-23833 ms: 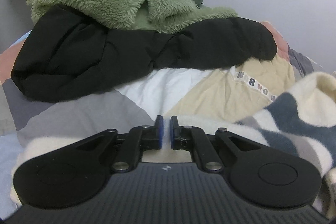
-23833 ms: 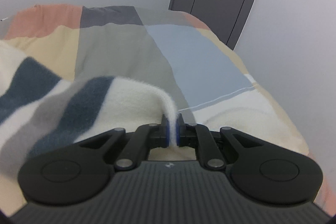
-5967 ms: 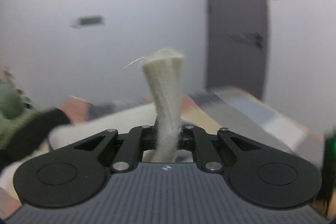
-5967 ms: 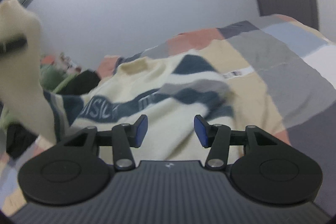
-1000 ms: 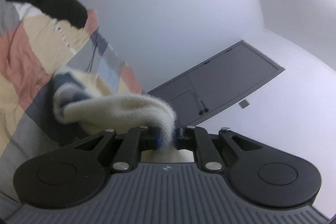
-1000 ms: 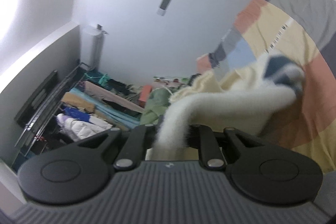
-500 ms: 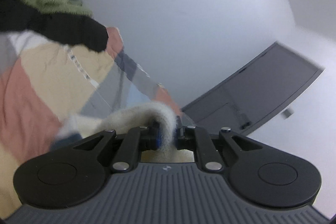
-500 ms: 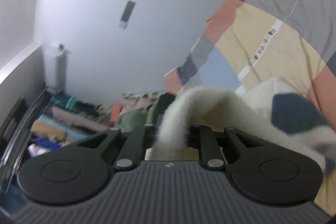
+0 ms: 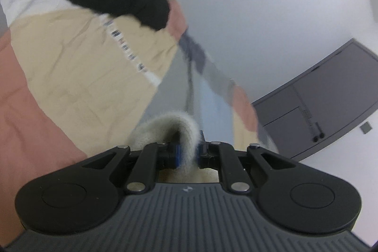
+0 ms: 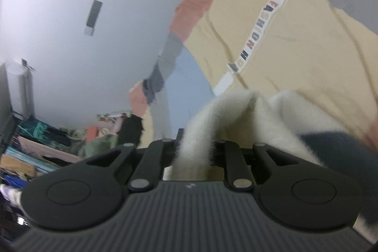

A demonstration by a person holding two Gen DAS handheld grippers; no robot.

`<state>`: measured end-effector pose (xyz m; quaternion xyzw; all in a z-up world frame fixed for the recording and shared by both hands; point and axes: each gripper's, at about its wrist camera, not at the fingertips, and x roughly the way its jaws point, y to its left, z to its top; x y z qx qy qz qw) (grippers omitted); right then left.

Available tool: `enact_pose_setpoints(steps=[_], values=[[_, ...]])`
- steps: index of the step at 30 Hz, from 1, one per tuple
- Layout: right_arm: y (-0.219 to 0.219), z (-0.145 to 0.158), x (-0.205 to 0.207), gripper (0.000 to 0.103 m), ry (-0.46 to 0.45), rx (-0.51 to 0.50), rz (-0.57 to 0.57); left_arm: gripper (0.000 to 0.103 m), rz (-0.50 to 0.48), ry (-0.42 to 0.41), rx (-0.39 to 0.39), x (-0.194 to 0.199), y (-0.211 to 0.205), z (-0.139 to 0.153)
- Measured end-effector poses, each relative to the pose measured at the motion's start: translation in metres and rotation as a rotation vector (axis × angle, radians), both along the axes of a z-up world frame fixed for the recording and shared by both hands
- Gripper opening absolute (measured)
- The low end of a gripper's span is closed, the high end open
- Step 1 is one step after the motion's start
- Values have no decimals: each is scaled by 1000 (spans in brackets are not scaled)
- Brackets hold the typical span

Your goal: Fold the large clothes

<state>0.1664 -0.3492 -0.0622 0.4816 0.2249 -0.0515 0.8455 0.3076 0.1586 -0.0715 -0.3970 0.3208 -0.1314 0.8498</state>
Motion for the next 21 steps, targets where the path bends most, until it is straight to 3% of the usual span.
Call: enact_pose_setpoints(steps=[6, 10, 13, 15, 17, 18, 19, 21], values=[[-16, -35, 27, 18, 44, 33, 16, 16, -14, 62, 34, 21, -3, -23], [-17, -36, 28, 18, 32, 30, 33, 17, -29, 41, 78, 19, -7, -17], [-19, -35, 23, 20, 15, 56, 49, 26, -55, 2, 72, 8, -7, -7], [-19, -30, 20, 30, 0, 69, 73, 42, -56, -35, 73, -3, -6, 6], [-14, -20, 14, 70, -40, 58, 111, 57, -36, -99, 80, -18, -4, 23], [-9, -12, 10, 79, -74, 34, 138, 61, -36, -139, 71, -26, -3, 32], [-2, -4, 6, 84, -101, 8, 156, 62, -50, -175, 51, -33, -2, 41], [13, 11, -6, 84, -144, -33, 218, 62, -81, -248, 3, -48, 0, 55]])
